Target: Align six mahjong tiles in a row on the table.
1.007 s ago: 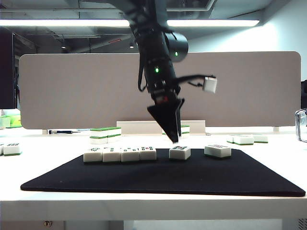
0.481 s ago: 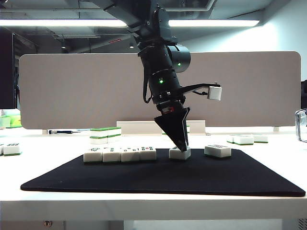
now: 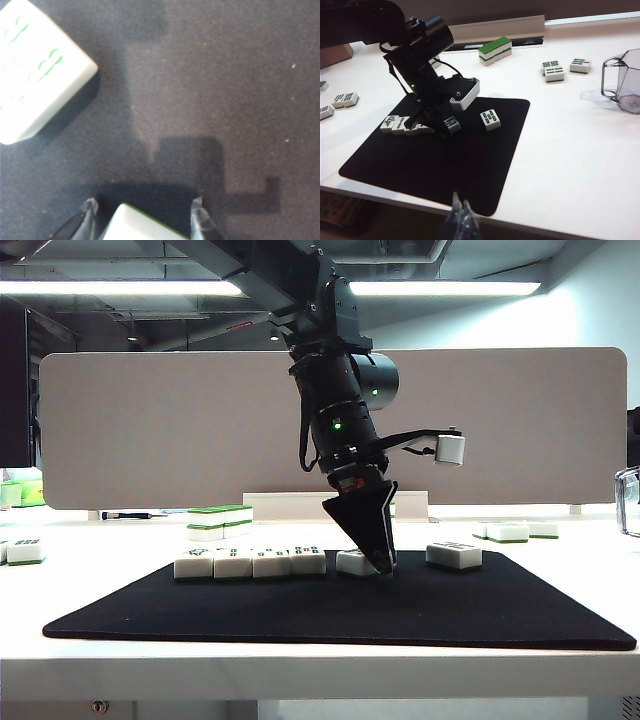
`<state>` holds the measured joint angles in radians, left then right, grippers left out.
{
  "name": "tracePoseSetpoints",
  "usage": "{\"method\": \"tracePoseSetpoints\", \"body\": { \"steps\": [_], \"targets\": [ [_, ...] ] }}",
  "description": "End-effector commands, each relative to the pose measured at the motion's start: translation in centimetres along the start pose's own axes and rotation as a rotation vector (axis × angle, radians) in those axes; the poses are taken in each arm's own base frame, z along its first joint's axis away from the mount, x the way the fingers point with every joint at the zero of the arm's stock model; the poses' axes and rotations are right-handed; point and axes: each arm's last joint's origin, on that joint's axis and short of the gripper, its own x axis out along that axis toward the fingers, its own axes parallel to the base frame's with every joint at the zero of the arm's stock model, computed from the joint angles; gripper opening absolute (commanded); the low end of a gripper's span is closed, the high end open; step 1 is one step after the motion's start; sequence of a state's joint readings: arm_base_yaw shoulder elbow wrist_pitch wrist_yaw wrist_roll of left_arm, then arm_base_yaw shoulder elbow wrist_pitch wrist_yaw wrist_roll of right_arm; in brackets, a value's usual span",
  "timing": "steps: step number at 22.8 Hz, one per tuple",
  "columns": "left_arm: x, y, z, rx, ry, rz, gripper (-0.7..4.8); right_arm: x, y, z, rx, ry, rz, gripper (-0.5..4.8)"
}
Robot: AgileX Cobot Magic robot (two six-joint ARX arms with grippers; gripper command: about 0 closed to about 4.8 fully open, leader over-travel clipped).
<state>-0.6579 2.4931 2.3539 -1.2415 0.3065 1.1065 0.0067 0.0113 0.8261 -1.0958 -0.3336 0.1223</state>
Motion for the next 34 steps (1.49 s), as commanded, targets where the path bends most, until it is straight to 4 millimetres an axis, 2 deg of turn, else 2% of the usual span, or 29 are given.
{"method": "tracePoseSetpoints", "body": {
  "steps": [1, 4, 7, 10, 13, 16, 22, 26, 31, 34],
  "targets": [
    [-0.8, 0.2, 0.1, -0.022, -0.019, 0.030, 2.42, -0.2, 0.1, 0.1, -0.012, -0.034, 0.003, -0.01],
    [-2.1, 0.4, 0.7, -0.196, -0.062, 0.096, 2.42, 0.0, 0.0, 0.0, -0.010, -0.028, 0.003, -0.01],
    [-3.1, 0.3, 0.7, -0.236, -0.030, 0.132, 2.47, 0.0, 0.0, 0.0, -0.009, -0.024, 0.003, -0.01],
    [-3.0, 0.3, 0.3, -0.537, 0.088, 0.227, 2.47, 0.0, 0.0, 0.0, -0.009, -0.024, 0.003, -0.01],
    [-3.0, 0.2, 0.3, -0.640, 0.085, 0.221, 2.47, 0.0, 0.0, 0.0, -0.009, -0.024, 0.002, -0.01],
    [-2.9, -0.3, 0.3, -0.795, 0.053, 0.146, 2.47, 0.0, 0.0, 0.0, -0.009, -0.024, 0.002, -0.01],
    [-2.3, -0.8, 1.0, -0.854, 0.033, 0.093, 2.47, 0.0, 0.0, 0.0, -0.009, -0.024, 0.002, -0.01],
    [-1.9, -0.7, 0.8, -0.854, 0.108, 0.158, 2.47, 0.0, 0.0, 0.0, -0.009, -0.023, 0.004, -0.01],
    [-2.1, -1.0, 0.8, -0.867, 0.122, 0.148, 2.46, 0.0, 0.0, 0.0, -0.009, -0.024, 0.002, -0.01],
    [-2.0, -1.0, 0.8, -0.947, 0.115, 0.156, 2.45, 0.0, 0.0, 0.0, -0.009, -0.024, 0.003, -0.01]
  ]
}}
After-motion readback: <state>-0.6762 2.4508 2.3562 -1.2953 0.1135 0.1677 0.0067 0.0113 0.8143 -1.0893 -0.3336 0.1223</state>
